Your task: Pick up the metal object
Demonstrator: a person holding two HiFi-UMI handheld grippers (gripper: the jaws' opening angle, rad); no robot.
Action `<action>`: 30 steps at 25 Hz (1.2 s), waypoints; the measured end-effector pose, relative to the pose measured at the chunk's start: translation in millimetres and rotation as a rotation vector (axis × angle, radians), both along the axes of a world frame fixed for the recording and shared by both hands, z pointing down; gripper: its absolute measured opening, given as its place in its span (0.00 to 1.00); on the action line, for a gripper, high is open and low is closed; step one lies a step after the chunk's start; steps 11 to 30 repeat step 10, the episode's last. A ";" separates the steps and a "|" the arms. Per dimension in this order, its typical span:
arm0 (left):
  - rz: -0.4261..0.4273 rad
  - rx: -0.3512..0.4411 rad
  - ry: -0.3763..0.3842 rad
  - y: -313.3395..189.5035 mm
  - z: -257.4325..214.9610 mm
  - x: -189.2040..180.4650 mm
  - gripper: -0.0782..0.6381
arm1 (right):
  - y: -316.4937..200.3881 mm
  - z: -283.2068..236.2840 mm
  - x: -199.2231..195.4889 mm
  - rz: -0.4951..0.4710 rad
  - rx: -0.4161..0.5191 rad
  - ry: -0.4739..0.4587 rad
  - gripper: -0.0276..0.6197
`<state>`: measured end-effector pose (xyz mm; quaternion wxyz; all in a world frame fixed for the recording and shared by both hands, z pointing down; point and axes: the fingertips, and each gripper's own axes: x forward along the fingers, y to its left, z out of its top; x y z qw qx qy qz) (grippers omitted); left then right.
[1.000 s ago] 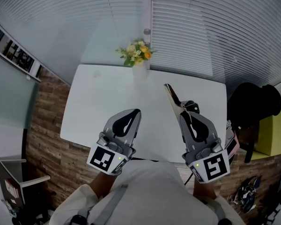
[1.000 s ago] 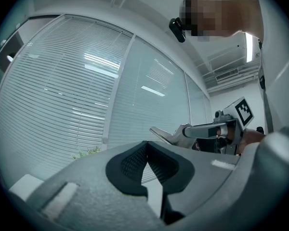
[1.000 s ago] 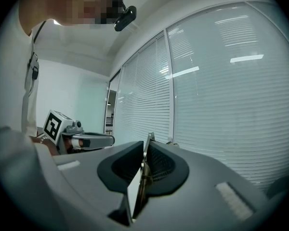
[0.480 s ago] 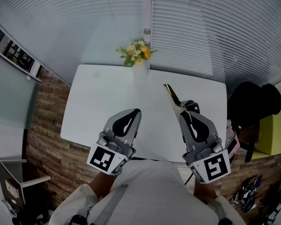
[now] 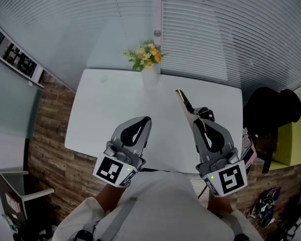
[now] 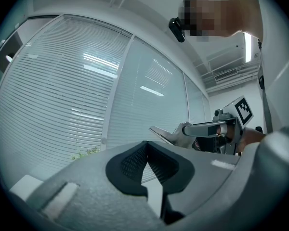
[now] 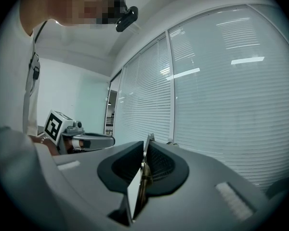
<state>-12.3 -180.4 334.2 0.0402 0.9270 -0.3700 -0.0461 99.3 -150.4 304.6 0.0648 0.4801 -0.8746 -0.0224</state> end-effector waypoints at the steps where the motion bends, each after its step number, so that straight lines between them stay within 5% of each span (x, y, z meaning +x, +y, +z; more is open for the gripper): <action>1: 0.001 -0.001 0.000 0.1 0.2 0.0 0.12 | 0.2 -0.2 -0.1 0.000 0.000 0.000 0.08; 30: 0.001 0.000 0.002 0.7 1.5 -1.4 0.12 | 0.5 1.4 0.5 0.006 0.002 0.003 0.08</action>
